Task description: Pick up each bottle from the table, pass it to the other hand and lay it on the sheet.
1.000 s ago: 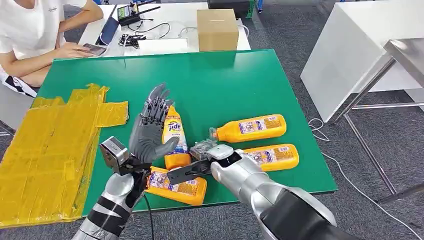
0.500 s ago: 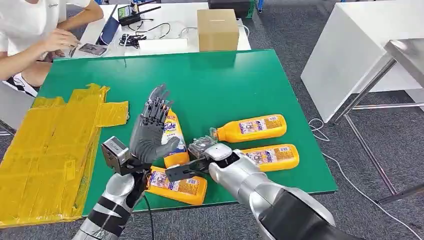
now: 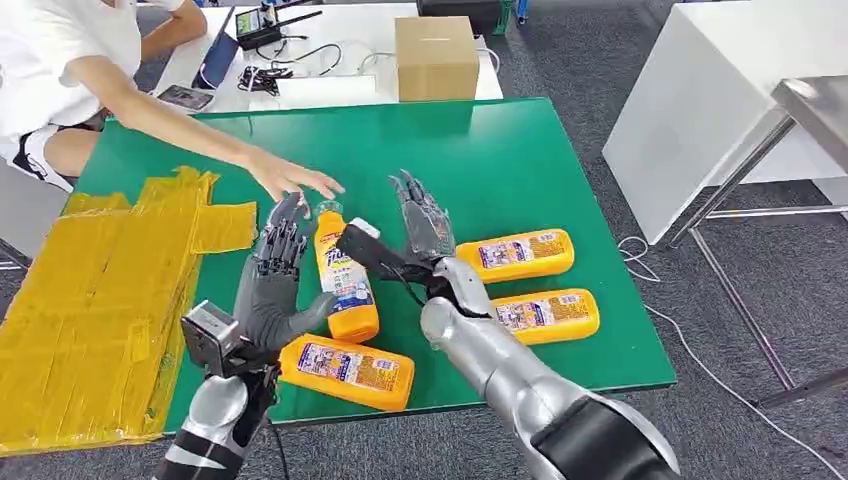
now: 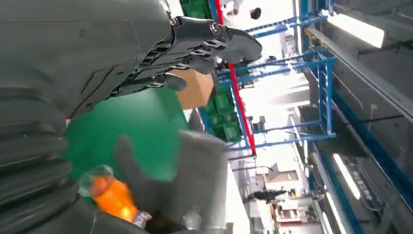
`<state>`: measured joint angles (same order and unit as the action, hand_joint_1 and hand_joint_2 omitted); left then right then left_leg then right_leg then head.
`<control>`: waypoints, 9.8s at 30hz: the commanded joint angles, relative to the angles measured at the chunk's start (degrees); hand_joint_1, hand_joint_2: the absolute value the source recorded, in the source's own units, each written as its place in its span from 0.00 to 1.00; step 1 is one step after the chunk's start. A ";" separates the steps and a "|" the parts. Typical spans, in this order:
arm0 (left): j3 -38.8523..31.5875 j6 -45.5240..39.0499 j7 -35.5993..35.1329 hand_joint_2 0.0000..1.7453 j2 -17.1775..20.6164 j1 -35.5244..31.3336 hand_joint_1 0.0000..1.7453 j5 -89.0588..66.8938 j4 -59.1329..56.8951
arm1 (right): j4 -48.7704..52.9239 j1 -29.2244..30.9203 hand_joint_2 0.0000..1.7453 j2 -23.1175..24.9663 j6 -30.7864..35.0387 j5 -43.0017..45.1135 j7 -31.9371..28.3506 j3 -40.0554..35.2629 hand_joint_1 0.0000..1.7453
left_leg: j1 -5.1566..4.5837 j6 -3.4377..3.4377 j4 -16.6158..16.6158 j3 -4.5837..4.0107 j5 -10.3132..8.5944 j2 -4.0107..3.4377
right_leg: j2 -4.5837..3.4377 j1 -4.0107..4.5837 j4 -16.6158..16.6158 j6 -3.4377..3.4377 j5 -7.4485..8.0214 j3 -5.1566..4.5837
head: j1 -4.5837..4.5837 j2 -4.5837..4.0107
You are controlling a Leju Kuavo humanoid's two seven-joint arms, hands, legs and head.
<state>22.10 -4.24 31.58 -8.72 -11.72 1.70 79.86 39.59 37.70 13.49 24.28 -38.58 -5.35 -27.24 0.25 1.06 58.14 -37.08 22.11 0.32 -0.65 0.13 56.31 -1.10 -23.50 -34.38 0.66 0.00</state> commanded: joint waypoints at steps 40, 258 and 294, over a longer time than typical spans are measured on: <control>-6.17 -2.27 1.85 1.00 4.46 9.10 0.00 -2.74 8.24 | 60.60 -40.50 1.00 -9.57 -34.82 42.58 -26.80 6.96 0.00 | -0.01 -0.10 -0.07 0.09 0.33 -0.07 | 0.00 0.00 -0.09 -0.10 -0.25 0.09 | -0.02 0.00; 3.49 3.34 0.26 1.00 3.01 -5.12 0.00 3.96 -4.05 | -16.75 3.81 1.00 -4.25 7.13 -2.57 -9.45 10.31 1.00 | -0.07 0.06 -0.05 0.27 0.00 -0.10 | 0.06 -0.06 -0.03 -0.03 -0.02 0.28 | -0.02 0.00; 5.80 -0.99 -4.50 1.00 6.69 -7.80 0.00 -2.78 -1.22 | 35.93 -24.91 1.00 -3.73 -15.97 41.12 -24.95 13.02 0.97 | 0.01 0.02 0.03 -0.18 0.04 0.19 | 0.30 0.02 0.02 -0.02 -0.11 -0.09 | 0.00 0.00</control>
<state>25.16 -4.90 28.41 -4.74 -14.98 -0.29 79.84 63.42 18.45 10.82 15.03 -1.65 -30.97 -10.05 0.24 1.14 58.14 -37.45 22.06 0.41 -0.52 0.12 56.31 -1.11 -23.48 -34.69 0.66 0.00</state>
